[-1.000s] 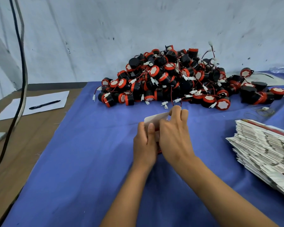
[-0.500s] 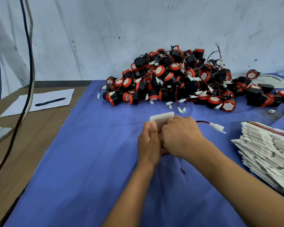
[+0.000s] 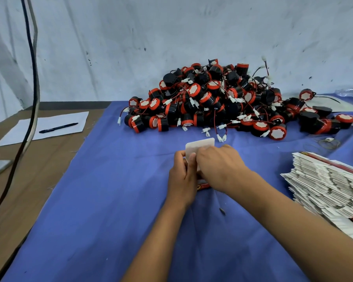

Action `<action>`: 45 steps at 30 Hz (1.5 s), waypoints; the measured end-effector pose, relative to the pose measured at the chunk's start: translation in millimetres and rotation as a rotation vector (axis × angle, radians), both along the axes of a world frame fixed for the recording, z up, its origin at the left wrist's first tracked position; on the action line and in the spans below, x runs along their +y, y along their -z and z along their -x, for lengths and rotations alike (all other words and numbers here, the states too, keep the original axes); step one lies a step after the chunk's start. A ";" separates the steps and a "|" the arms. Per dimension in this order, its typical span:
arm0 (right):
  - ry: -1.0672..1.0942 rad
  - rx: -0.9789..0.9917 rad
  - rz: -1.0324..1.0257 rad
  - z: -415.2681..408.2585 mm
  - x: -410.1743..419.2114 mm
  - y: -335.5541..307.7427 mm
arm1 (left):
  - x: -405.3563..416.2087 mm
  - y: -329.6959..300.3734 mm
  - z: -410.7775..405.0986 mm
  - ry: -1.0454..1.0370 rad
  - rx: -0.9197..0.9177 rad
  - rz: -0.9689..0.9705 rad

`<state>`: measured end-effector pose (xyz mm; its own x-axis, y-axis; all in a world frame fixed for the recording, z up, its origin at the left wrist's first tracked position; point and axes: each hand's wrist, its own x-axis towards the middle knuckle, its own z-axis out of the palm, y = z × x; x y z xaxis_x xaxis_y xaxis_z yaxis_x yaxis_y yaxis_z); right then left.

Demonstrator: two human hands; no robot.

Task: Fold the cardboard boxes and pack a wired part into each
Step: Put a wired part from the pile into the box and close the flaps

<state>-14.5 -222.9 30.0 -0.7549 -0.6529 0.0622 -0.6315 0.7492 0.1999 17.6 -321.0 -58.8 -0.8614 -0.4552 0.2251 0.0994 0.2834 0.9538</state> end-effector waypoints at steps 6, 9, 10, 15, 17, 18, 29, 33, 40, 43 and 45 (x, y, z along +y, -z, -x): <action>0.133 0.028 -0.058 -5.8 0.1 3.0 | 4.8 1.3 -1.8 -0.021 -0.025 0.268; 0.127 0.051 -0.040 -5.1 9.0 7.1 | 14.7 -0.6 -2.3 -0.037 -0.047 0.304; 0.112 0.045 -0.001 -3.1 12.4 9.1 | 18.5 -1.2 -2.5 -0.045 -0.043 0.271; 0.212 -0.006 0.303 9.9 39.1 17.2 | 17.6 1.7 6.5 -0.125 -0.042 0.108; 0.345 -0.122 0.279 14.3 54.7 19.0 | 13.1 2.5 8.9 -0.131 -0.050 0.107; 0.379 -0.199 0.289 14.6 60.2 19.6 | 12.2 2.3 9.3 -0.126 -0.055 0.108; 0.125 -0.155 0.736 6.5 24.6 12.4 | 9.4 0.0 11.0 -0.081 -0.100 -0.019; -0.031 -0.141 0.642 10.9 19.8 28.0 | 7.8 0.6 12.2 -0.080 -0.116 -0.048; 0.092 -0.008 0.475 9.1 9.2 27.9 | 8.8 -4.1 13.5 -0.097 -0.133 -0.071; 0.111 -0.049 0.423 4.7 4.5 21.6 | 7.8 -5.2 13.3 -0.107 -0.164 -0.068; 0.111 -0.021 0.427 5.2 6.7 21.1 | 8.1 -5.4 12.9 -0.094 -0.165 -0.077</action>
<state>-19.7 -216.2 8.9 -0.8229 -0.4868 0.2930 -0.5433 0.8252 -0.1546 4.8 -312.9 -53.4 -0.8369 -0.5454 0.0457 -0.0832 0.2094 0.9743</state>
